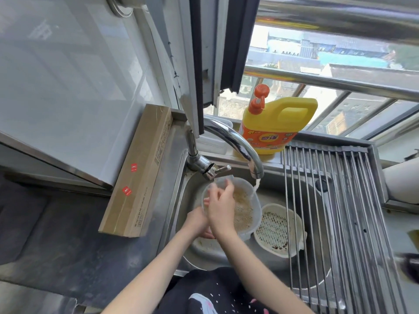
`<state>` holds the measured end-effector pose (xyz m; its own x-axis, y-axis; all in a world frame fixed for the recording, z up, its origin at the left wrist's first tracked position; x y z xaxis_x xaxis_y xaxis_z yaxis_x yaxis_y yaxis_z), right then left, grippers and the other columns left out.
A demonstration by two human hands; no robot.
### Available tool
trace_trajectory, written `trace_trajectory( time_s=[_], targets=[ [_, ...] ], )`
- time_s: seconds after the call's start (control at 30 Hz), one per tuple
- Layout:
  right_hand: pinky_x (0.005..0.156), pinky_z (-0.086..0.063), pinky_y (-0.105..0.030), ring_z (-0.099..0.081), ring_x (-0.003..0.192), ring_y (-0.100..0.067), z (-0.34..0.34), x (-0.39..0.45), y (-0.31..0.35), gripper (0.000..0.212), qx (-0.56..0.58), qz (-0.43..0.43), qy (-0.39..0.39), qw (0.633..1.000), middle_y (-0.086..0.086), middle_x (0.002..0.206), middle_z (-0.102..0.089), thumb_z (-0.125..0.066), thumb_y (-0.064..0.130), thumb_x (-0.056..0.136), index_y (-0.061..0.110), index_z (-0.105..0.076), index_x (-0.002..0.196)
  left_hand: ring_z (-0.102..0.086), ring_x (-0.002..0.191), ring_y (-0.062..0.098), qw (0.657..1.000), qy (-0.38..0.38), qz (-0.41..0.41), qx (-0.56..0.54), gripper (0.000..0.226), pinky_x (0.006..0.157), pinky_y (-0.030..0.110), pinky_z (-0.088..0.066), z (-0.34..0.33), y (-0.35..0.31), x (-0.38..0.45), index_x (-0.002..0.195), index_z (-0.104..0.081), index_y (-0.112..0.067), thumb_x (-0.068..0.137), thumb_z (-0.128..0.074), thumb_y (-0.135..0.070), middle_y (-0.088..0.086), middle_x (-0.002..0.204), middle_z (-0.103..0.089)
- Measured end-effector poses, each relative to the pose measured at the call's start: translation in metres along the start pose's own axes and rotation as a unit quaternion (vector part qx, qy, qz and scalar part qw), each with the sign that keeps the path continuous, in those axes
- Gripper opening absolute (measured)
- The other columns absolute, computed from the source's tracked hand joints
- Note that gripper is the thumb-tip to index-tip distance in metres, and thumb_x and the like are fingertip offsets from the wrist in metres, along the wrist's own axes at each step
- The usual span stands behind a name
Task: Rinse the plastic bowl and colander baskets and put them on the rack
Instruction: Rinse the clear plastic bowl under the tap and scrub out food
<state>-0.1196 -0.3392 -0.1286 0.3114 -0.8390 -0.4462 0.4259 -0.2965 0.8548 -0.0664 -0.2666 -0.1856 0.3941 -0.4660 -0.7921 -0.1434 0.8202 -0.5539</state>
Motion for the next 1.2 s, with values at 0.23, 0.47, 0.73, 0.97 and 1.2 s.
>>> trace_trajectory(
  time_s=[0.23,0.47,0.73,0.97,1.2],
  targets=[
    [0.071,-0.047,-0.023,-0.059,0.079,-0.008,0.085,-0.032,-0.029,0.018,-0.093,0.078,-0.057,0.991,0.003,0.087,-0.063,-0.053,0.002,0.090,0.015,-0.057,0.102,-0.067,0.064,0.021,0.999,0.043,0.026,0.014,0.032,0.049,0.029,-0.059,-0.016,0.006,0.000,0.117,-0.055,-0.010,0.091,-0.039,-0.001,0.008,0.099,-0.061],
    [0.070,-0.042,-0.032,-0.057,0.098,-0.030,0.147,0.001,-0.046,0.043,-0.367,-0.041,-0.106,0.923,-0.015,0.121,-0.049,-0.049,0.033,0.095,0.008,-0.038,0.129,-0.070,0.076,0.027,0.996,0.087,0.006,0.015,0.027,0.054,0.035,-0.060,-0.026,-0.006,0.000,0.113,-0.052,-0.017,0.091,-0.049,-0.002,0.011,0.102,-0.064],
    [0.063,-0.051,-0.030,-0.068,0.073,-0.028,0.140,0.024,-0.031,0.027,-0.453,-0.062,0.009,0.889,-0.012,0.093,-0.065,-0.038,0.022,0.096,0.005,-0.058,0.102,-0.067,0.072,0.021,0.994,0.105,0.021,-0.015,0.022,0.053,0.030,-0.059,-0.029,-0.011,0.008,0.112,-0.057,-0.015,0.091,-0.057,-0.015,0.010,0.099,-0.068],
    [0.075,-0.051,-0.036,-0.061,0.094,-0.030,0.143,0.013,-0.043,0.035,-0.370,-0.020,-0.069,0.926,-0.014,0.109,-0.061,-0.047,0.022,0.097,0.005,-0.050,0.128,-0.061,0.102,0.027,0.995,0.012,-0.065,0.071,0.035,0.081,0.034,-0.053,-0.019,-0.041,0.015,0.125,-0.053,-0.006,0.091,-0.048,-0.004,0.012,0.116,-0.063],
    [0.104,-0.037,-0.037,-0.043,0.129,-0.030,0.095,0.009,-0.022,0.045,-0.569,0.183,0.035,0.801,-0.013,0.139,-0.046,-0.049,0.010,0.092,0.005,-0.041,0.136,-0.060,0.103,0.026,0.992,-0.030,-0.099,0.071,0.027,0.083,0.032,-0.048,-0.024,-0.044,0.010,0.119,-0.055,-0.017,0.094,-0.045,-0.013,0.009,0.114,-0.064]
  ],
)
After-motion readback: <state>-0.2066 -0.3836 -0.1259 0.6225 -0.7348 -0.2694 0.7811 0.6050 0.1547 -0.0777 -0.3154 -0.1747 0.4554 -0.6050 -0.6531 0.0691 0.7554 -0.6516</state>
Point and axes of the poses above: each hand's wrist, its own x-axis towards the middle knuckle, its own z-axis out of the back of the hand, y = z × x, the point moved 7 cm from there along x, towards the middle knuckle
